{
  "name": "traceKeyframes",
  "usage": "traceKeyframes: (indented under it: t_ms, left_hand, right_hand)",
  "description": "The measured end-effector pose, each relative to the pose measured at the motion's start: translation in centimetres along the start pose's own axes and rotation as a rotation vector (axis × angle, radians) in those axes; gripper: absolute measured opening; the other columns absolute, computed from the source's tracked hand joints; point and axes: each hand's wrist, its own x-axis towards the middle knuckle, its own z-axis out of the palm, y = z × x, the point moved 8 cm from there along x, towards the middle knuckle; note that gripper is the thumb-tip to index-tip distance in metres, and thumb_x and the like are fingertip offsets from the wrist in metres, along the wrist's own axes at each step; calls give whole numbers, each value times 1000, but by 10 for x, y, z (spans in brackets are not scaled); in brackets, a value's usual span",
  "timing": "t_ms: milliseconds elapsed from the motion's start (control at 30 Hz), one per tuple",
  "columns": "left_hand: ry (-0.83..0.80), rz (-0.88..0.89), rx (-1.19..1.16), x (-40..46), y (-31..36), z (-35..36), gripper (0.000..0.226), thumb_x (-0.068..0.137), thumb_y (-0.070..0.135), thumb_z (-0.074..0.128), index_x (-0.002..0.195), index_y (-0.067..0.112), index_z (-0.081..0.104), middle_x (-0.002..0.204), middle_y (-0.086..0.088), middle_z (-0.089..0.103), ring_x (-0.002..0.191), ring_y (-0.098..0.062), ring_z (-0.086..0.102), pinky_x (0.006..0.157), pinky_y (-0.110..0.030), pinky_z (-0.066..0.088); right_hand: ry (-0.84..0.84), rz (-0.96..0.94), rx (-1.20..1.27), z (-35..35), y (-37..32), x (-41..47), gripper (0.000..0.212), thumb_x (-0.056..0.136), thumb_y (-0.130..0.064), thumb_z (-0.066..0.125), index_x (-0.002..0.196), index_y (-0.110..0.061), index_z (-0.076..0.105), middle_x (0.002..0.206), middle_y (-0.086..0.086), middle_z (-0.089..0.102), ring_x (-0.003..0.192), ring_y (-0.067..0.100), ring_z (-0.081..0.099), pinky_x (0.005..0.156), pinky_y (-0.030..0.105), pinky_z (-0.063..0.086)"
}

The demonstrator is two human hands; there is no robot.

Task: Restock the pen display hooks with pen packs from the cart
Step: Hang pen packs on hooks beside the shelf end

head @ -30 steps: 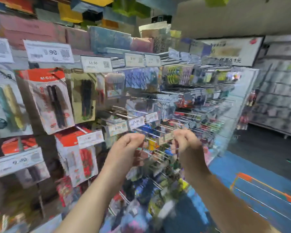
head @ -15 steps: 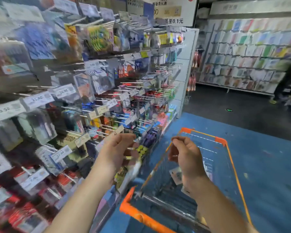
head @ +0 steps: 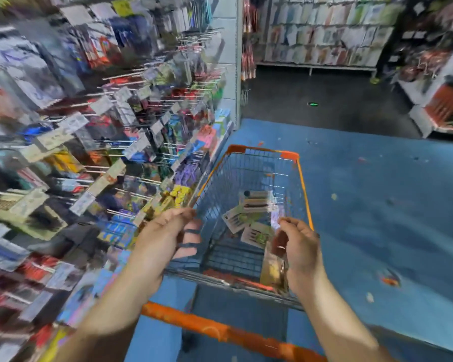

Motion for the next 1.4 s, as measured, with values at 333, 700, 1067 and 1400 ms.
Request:
traceKeyframes:
  t_ms: [333,700,1067,1400]
  left_hand:
    - [-74,-116,24,55,-38,18,18,105,21,56,113,14,71,86,-2,73,77,-25,69,73,-37,56]
    - [-188,-287,40,146,-81,24,14,104,23,59,106,16,71,84,-1,74,67,-18,67,63,-32,55]
    - [-236,-362,107,189,-109,42,16,103,27,60,113,16,68,91,-2,71,70,-16,68,68,-32,54]
    - [-143,-442,239,223,-165,66,16,105,19,56,101,14,71,91,-7,74,71,-24,68,75,-39,53]
  right_hand:
    - [140,126,-41,-34,37,16,16,104,-7,53,89,-10,61,57,0,53,53,18,46,58,32,41]
    - [142,179,-275,-1,61,40,24,98,-15,53,74,-14,53,65,8,48,63,21,44,60,37,36]
    - [192,305,-257,-8,92,82,12,103,-13,57,101,-7,67,70,4,59,62,20,56,56,32,46]
    - [225,505,-342,-41,160,163,9,98,-13,58,94,-10,66,77,10,63,58,21,56,54,32,45]
